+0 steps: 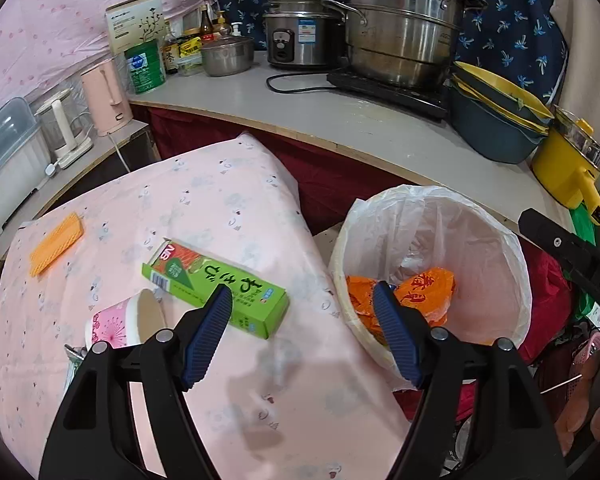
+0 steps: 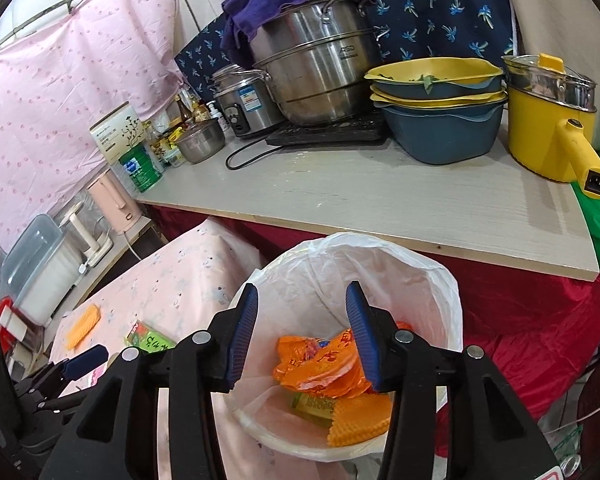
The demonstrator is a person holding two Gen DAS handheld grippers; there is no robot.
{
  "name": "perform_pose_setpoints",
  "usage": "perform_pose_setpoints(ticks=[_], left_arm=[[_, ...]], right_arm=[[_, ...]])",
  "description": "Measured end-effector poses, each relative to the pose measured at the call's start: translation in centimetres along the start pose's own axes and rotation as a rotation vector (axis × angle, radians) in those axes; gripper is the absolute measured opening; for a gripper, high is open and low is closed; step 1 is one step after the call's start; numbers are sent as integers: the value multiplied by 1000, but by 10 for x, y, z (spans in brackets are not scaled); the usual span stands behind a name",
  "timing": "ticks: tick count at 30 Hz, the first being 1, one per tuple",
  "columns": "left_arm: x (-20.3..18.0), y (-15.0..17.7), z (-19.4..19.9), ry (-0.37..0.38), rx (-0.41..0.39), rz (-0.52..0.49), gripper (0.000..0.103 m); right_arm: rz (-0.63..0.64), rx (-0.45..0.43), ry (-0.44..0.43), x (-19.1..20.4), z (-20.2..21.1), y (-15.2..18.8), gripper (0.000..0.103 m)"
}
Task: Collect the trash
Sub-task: 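Move both open tools back over the table toward the green foil packet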
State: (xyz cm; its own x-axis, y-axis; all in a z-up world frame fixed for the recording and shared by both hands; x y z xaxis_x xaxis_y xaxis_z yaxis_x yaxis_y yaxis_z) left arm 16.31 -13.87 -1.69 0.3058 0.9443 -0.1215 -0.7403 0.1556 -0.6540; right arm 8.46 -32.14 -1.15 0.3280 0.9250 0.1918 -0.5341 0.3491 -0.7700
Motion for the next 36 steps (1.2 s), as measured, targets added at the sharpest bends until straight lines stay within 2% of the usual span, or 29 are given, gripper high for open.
perform_pose_setpoints(ticks=[11, 23, 30, 36], left_arm=[[50, 7, 18, -31, -15, 75, 69], [129, 17, 39, -105, -37, 167, 69], [183, 31, 52, -169, -40, 230, 69], [229, 47, 65, -229, -44, 274, 69]], right_arm=[[73, 12, -54, 48, 6, 5, 48], [176, 47, -137, 126, 3, 20, 50], [244, 94, -209, 180, -4, 39, 50], [303, 162, -295, 228, -12, 69, 50]])
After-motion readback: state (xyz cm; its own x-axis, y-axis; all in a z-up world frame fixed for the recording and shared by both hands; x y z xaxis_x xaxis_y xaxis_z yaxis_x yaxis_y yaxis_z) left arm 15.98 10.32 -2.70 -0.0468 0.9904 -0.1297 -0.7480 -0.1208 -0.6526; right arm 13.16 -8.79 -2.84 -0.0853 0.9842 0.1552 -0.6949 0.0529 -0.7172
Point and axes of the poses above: each gripper's, at about its wrist camera, not at the fingertips, and z roughly against the way its jaws point, x to its left, y to its underside, the point moved 1 cm from there along -z, roughly the way its jaws point, and after that the axes turned 10 degrees about z, right-handed, at the moved point
